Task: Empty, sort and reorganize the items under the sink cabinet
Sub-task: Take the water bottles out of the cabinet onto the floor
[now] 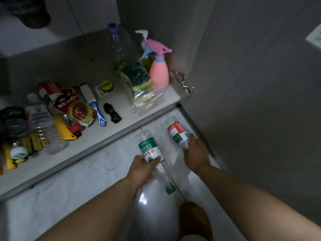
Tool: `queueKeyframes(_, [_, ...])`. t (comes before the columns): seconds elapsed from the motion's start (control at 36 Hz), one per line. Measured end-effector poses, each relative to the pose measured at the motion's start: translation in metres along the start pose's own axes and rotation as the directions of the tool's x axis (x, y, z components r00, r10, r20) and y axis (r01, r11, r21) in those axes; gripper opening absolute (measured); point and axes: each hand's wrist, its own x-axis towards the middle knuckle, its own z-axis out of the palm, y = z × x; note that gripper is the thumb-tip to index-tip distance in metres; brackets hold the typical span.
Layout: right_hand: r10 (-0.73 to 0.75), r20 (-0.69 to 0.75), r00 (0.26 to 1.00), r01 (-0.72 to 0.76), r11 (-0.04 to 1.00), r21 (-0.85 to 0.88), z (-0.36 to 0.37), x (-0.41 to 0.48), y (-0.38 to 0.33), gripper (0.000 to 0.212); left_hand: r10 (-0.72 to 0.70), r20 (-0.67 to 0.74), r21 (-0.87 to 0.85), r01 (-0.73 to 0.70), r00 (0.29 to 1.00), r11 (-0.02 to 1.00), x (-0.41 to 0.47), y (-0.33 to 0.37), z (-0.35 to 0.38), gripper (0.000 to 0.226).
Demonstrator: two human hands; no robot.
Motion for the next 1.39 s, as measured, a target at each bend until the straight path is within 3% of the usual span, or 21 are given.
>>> queueKeyframes(0.08, [-0.060, -0.088, 0.994, 0.057, 0.997, -0.044, 0.004, -0.002, -0.003, 0.069, 0.005, -0.020, 0.005, -0.005, 1.000, 1.000, 0.020, 0.000, 0.002, 0.044])
queueKeyframes(0.19, [-0.268, -0.225, 0.937, 0.249, 0.962, -0.107, 0.008, -0.025, 0.005, 0.053, 0.003, -0.042, -0.034, -0.004, 0.999, 0.999, 0.043, 0.001, 0.007, 0.045])
queueKeyframes(0.28, [-0.198, -0.286, 0.937, 0.179, 0.979, -0.093, 0.012, -0.039, 0.017, 0.053, -0.008, -0.051, -0.078, 0.004, 0.999, 0.997, 0.058, 0.002, 0.014, 0.047])
queueKeyframes(0.36, [-0.053, -0.197, 0.979, 0.049, 0.999, -0.025, 0.017, -0.040, 0.031, 0.057, -0.022, -0.031, -0.114, 0.018, 0.999, 0.993, 0.064, 0.003, 0.025, 0.049])
queueKeyframes(0.47, [0.032, -0.033, 0.999, -0.026, 0.986, 0.165, 0.017, -0.026, 0.041, 0.055, 0.006, 0.024, -0.175, -0.002, 1.000, 0.985, 0.065, 0.006, 0.038, 0.062])
queueKeyframes(0.56, [0.061, -0.025, 0.998, -0.054, 0.975, 0.218, 0.017, -0.017, 0.042, 0.056, 0.086, 0.055, -0.200, -0.073, 0.995, 0.977, 0.065, 0.010, 0.043, 0.067])
queueKeyframes(0.67, [0.055, -0.055, 0.997, -0.039, 0.965, 0.258, 0.016, -0.011, 0.039, 0.050, 0.148, 0.120, -0.186, -0.124, 0.982, 0.975, 0.065, 0.017, 0.048, 0.093])
queueKeyframes(0.86, [0.001, -0.100, 0.995, 0.023, 0.971, 0.239, 0.018, -0.016, 0.038, 0.055, 0.173, 0.214, -0.095, -0.156, 0.961, 0.983, 0.072, 0.035, 0.066, 0.056])
queueKeyframes(1.14, [-0.190, -0.075, 0.979, 0.195, 0.979, 0.059, 0.016, -0.030, 0.031, 0.065, 0.158, 0.254, 0.004, -0.164, 0.954, 0.986, 0.066, 0.060, 0.078, 0.065])
queueKeyframes(1.28, [-0.311, -0.100, 0.945, 0.314, 0.949, 0.017, 0.006, -0.037, 0.017, 0.048, 0.235, 0.175, 0.241, -0.273, 0.956, 0.931, 0.052, 0.058, 0.062, 0.062])
queueKeyframes(1.39, [-0.434, 0.013, 0.901, 0.432, 0.899, 0.070, -0.013, -0.042, -0.004, 0.027, 0.328, 0.218, 0.597, -0.391, 0.919, 0.700, 0.022, 0.065, 0.015, 0.048])
